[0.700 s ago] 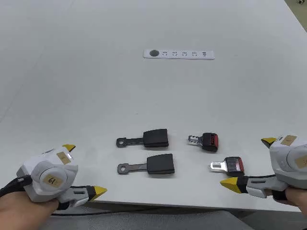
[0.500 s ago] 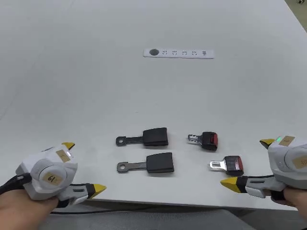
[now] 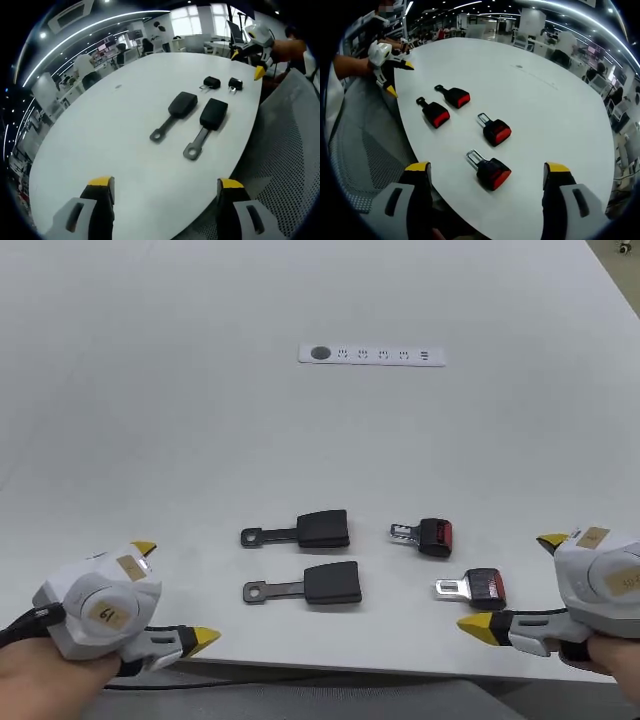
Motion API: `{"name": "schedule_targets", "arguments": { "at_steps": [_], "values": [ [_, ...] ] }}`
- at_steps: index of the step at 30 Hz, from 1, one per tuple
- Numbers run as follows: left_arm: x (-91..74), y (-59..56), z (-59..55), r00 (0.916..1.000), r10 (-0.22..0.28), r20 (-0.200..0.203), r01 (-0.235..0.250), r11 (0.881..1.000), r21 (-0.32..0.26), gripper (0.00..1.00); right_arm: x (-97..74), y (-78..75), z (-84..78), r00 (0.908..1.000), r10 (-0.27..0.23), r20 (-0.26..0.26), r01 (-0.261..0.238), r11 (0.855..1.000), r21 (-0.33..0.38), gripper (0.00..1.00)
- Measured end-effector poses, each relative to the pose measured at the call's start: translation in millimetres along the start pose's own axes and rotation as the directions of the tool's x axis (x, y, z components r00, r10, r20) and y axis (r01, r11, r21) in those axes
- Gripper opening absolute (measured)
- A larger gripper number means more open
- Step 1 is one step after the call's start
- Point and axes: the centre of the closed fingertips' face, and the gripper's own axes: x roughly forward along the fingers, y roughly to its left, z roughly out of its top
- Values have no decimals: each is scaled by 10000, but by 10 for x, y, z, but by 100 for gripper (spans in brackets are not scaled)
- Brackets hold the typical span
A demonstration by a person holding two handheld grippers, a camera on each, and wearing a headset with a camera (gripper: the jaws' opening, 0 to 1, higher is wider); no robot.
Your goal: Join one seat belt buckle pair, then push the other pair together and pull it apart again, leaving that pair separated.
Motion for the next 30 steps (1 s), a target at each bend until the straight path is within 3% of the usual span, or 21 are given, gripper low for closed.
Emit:
{"name": "schedule_targets", "arguments": {
  "at_steps": [30],
  "values": [
    [-8, -9, 1, 10000, 19, -47, -19, 10000, 64, 84, -19, 42, 8, 10000, 16, 82, -16, 10000, -76, 87]
  ]
}}
